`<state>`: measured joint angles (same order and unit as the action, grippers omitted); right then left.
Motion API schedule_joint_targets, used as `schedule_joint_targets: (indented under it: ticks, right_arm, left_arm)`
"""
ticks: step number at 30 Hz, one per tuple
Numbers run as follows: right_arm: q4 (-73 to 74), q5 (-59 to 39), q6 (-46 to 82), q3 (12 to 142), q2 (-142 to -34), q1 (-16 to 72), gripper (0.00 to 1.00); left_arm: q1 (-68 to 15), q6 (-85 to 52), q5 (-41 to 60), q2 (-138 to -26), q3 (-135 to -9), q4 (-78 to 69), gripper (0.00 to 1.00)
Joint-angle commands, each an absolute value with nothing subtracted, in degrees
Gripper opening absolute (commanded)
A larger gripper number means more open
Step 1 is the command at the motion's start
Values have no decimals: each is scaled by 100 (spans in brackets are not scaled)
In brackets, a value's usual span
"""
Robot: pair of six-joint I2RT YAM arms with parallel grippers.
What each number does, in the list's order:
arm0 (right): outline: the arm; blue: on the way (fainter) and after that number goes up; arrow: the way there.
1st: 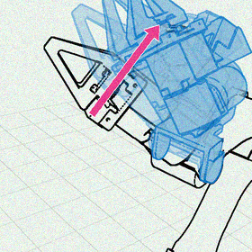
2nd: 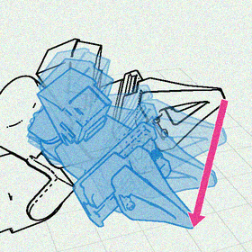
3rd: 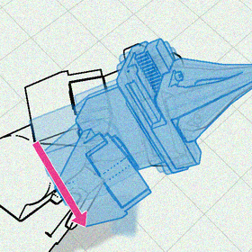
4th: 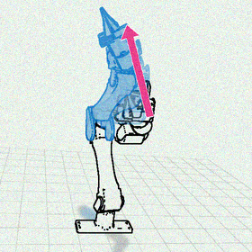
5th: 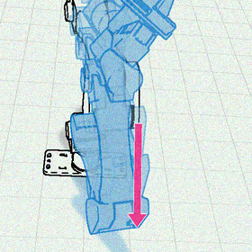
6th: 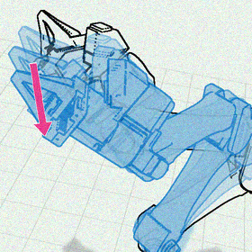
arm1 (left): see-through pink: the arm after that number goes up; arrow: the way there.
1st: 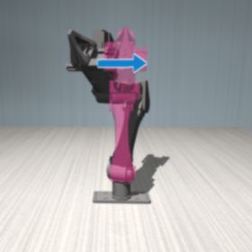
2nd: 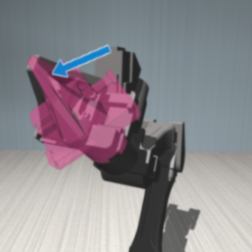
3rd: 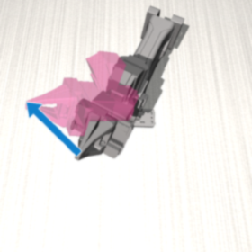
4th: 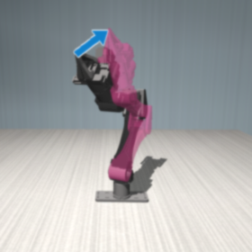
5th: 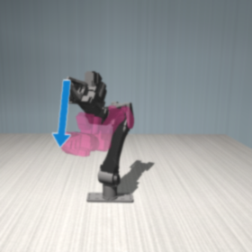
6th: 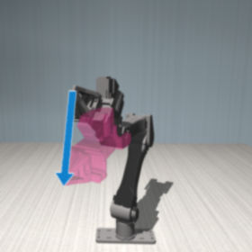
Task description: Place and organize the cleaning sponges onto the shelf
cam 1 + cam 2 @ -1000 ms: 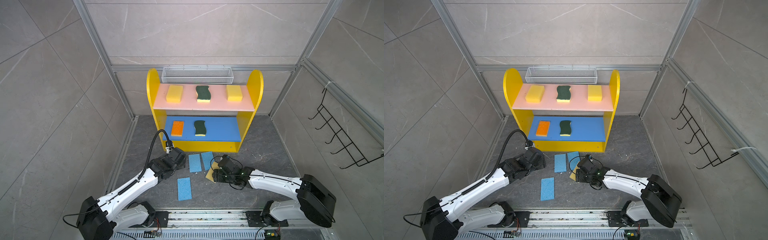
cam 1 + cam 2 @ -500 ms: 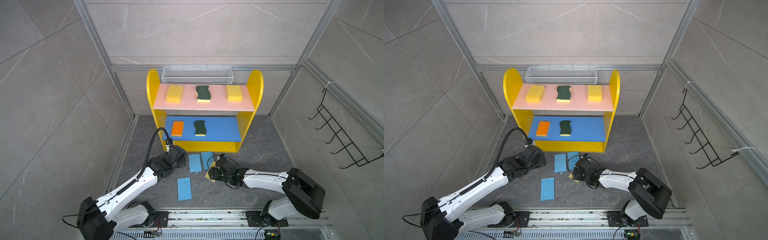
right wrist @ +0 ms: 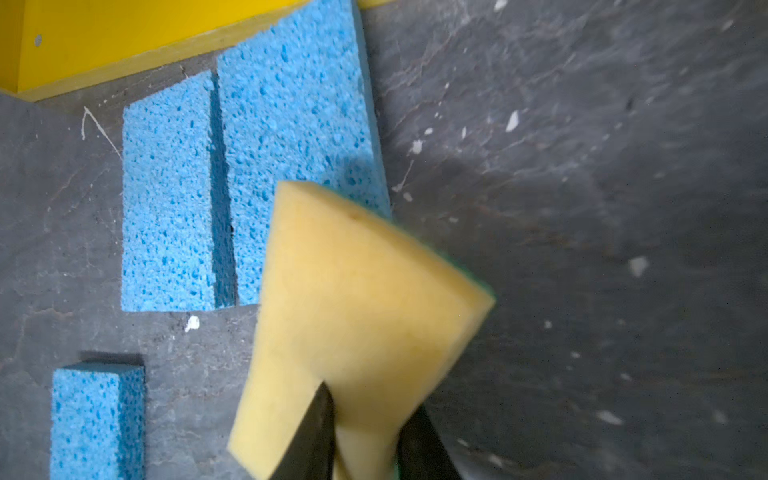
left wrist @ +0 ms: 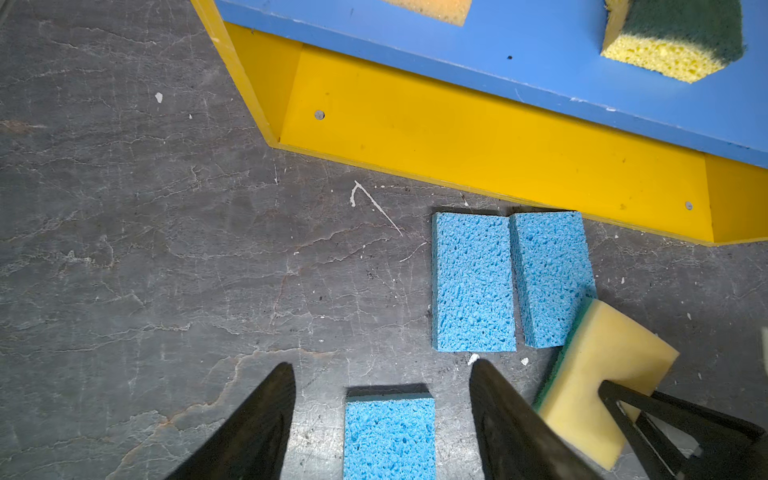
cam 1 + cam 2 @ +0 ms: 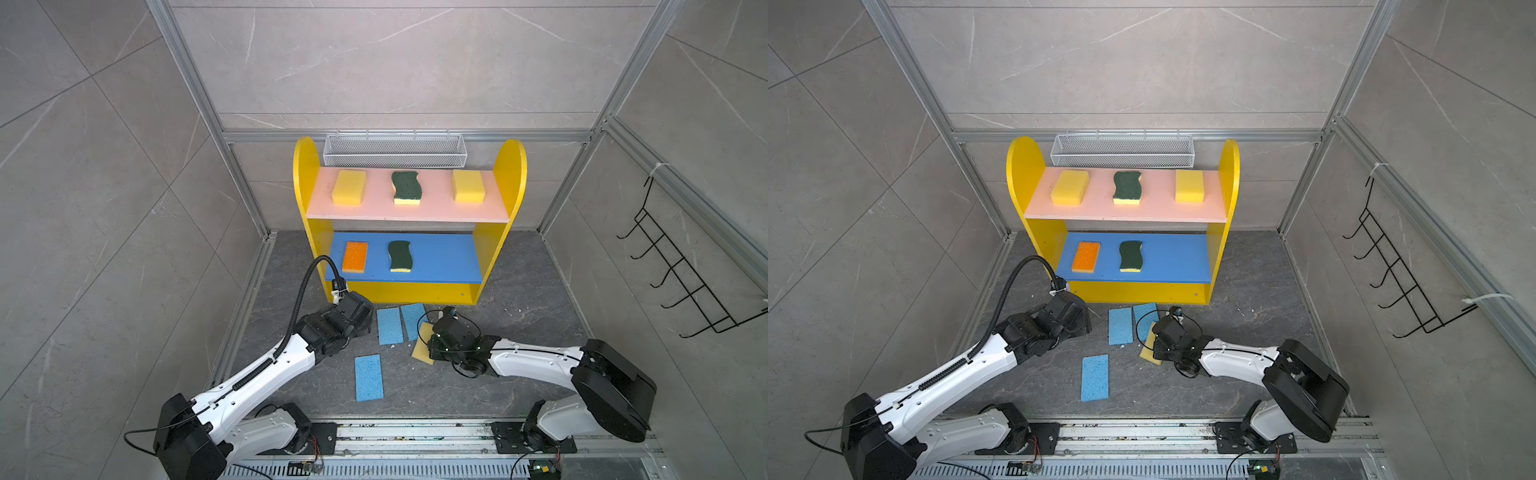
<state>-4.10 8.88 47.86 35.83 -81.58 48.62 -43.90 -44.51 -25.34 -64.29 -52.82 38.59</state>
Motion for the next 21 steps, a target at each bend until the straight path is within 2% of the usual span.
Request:
schedule_joint_targets:
  ticks: [1, 10, 17, 21]
  right_arm:
    - [-1314, 1340, 4507, 3682, -7672, 4849, 19]
    - [-3678, 2480, 4009, 4350, -7316, 4857, 14]
    - [-5596, 3729, 4249, 4994, -7775, 5044, 14]
    - [-6399, 4247, 4472, 5545, -8348, 5483, 15]
  left_arm:
    - [-4435, -4420, -2681, -6311, -5469, 3946, 69]
    - [-4534, -4477, -2681, -6277, -5465, 3931, 69]
    - [-4619, -4499, -2683, -6326, -5497, 3902, 69]
    - [-4721, -4515, -2892, -6366, -5535, 3885, 69]
